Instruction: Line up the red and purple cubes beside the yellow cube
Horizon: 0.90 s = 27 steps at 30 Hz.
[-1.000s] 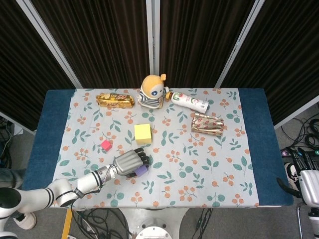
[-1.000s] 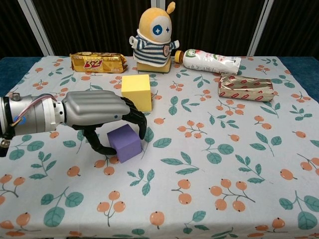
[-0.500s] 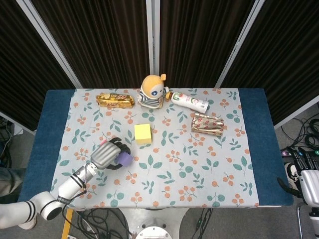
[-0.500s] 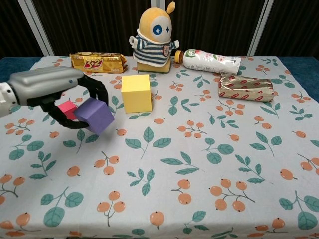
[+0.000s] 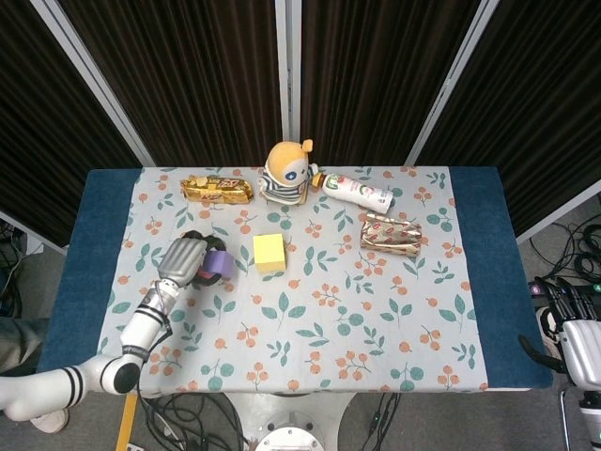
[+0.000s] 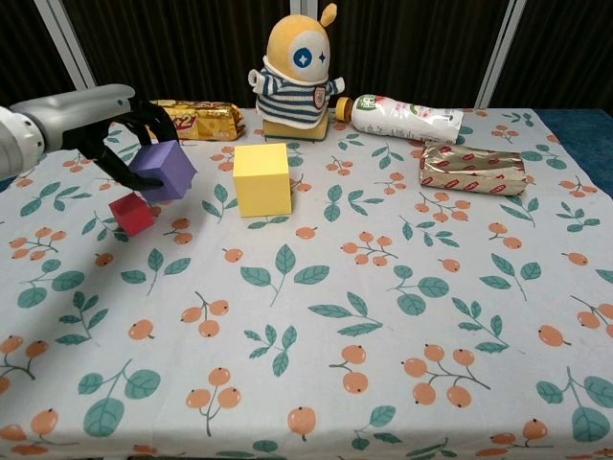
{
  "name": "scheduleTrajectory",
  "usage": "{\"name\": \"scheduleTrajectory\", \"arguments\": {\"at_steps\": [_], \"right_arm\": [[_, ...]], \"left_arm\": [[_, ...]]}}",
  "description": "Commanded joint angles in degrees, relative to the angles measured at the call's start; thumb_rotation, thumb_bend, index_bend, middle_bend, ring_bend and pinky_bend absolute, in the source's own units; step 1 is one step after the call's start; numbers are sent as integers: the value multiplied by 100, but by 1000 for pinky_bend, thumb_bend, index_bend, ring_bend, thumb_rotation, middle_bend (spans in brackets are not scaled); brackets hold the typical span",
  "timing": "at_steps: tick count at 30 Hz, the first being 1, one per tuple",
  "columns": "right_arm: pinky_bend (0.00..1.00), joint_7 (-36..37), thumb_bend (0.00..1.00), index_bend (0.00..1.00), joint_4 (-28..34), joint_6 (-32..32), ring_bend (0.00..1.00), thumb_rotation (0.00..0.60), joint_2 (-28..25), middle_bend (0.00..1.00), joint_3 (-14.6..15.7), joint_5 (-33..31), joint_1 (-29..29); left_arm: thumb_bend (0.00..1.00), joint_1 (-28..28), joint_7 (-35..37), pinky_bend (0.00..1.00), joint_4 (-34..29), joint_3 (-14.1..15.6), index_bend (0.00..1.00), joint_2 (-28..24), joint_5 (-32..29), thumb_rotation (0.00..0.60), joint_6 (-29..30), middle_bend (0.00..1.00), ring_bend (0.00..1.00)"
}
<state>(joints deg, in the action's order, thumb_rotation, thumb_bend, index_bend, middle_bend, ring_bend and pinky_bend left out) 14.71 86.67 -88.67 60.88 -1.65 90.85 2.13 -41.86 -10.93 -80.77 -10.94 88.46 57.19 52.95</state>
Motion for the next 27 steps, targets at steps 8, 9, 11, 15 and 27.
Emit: {"name": "scheduleTrajectory", "arguments": {"at_steps": [8, 9, 11, 15, 27], "right_arm": [[104, -29, 150, 45, 36, -9, 0, 600, -55, 127, -11, -35, -17], [104, -33, 149, 45, 40, -8, 0, 600, -61, 127, -13, -40, -19], [104, -37, 148, 44, 48, -9, 0, 600, -74, 127, -13, -49, -25], [104, -36, 149, 44, 52, -14, 0, 600, -86, 127, -13, -69, -42], [104, 19, 149, 45, 3, -28, 0, 600, -94, 127, -12, -101, -80]], "left_arm": [[285, -736, -1645, 210, 601, -413, 450, 813, -1836, 600, -85, 441, 382], [286, -770, -1689, 210, 635, -428, 450, 857, -1891, 600, -74, 440, 382], [285, -846, -1777, 210, 718, -455, 451, 957, -1979, 600, -49, 439, 382], [286, -955, -1895, 210, 892, -502, 451, 1135, -2098, 600, 6, 436, 381], [277, -1117, -2268, 210, 1189, -468, 373, 1414, -2376, 600, 30, 391, 353]]}}
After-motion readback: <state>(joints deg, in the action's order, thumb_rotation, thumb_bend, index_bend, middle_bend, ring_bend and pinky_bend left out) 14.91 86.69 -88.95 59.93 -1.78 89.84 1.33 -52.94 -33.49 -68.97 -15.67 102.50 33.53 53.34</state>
